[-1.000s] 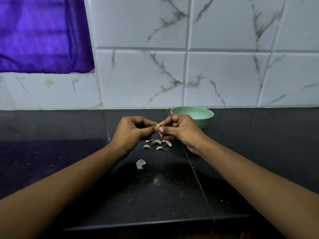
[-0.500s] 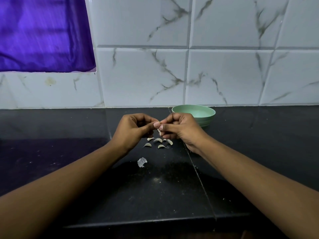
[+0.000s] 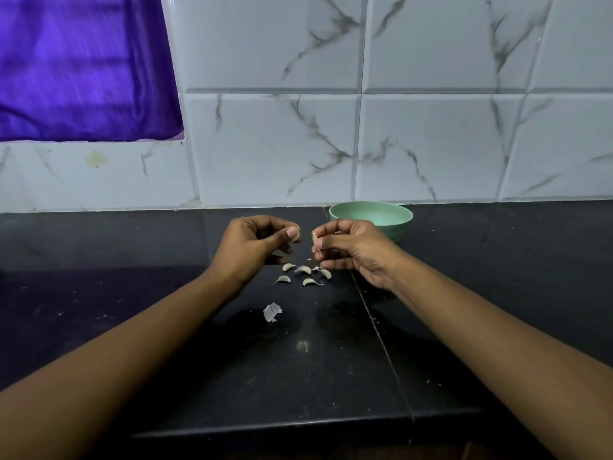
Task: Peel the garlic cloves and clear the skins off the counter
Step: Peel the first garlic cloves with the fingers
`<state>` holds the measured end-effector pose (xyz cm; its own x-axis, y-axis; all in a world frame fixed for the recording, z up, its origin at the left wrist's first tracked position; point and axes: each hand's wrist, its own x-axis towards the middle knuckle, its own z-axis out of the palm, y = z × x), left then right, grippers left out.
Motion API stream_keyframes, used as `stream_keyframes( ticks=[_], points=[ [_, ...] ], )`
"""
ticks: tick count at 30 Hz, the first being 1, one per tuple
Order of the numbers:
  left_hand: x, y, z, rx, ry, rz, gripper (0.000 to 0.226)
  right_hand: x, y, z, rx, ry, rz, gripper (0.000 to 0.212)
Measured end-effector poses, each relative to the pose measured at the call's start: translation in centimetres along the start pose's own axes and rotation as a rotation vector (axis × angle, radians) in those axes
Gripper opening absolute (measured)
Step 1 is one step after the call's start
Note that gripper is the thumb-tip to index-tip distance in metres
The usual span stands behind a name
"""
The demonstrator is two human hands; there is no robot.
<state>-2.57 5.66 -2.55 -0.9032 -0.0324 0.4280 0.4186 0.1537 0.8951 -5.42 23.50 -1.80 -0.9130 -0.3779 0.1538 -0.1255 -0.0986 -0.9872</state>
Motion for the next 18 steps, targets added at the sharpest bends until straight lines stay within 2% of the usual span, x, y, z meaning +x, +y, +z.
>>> stream_keyframes(
  ticks=[3,8,11,14,18],
  points=[
    [0.5,0.1,-1.6,0.148,0.016,0.019,0.004,0.3,-0.1,-0.8,-0.118,0.017,-0.014,0.012],
    [0.8,-0.4,-2.8,0.66,-0.253,0.046,0.006,0.6,0.1,-1.3,-0.397,0.001,-0.034,0.013],
    [0.6,-0.5,-2.1,0.909,-0.359,0.08,0.007,0.7,0.4,-1.5,-0.567,0.015,-0.045,0.01],
    [0.5,-0.5,-1.4,1.057,-0.382,0.113,0.007,1.0,0.7,-1.7,-0.658,0.052,-0.023,0.007],
    [0.5,-0.9,-1.1,1.118,-0.318,0.125,0.013,1.2,1.4,-1.7,-0.717,0.035,0.015,0.006]
  ],
)
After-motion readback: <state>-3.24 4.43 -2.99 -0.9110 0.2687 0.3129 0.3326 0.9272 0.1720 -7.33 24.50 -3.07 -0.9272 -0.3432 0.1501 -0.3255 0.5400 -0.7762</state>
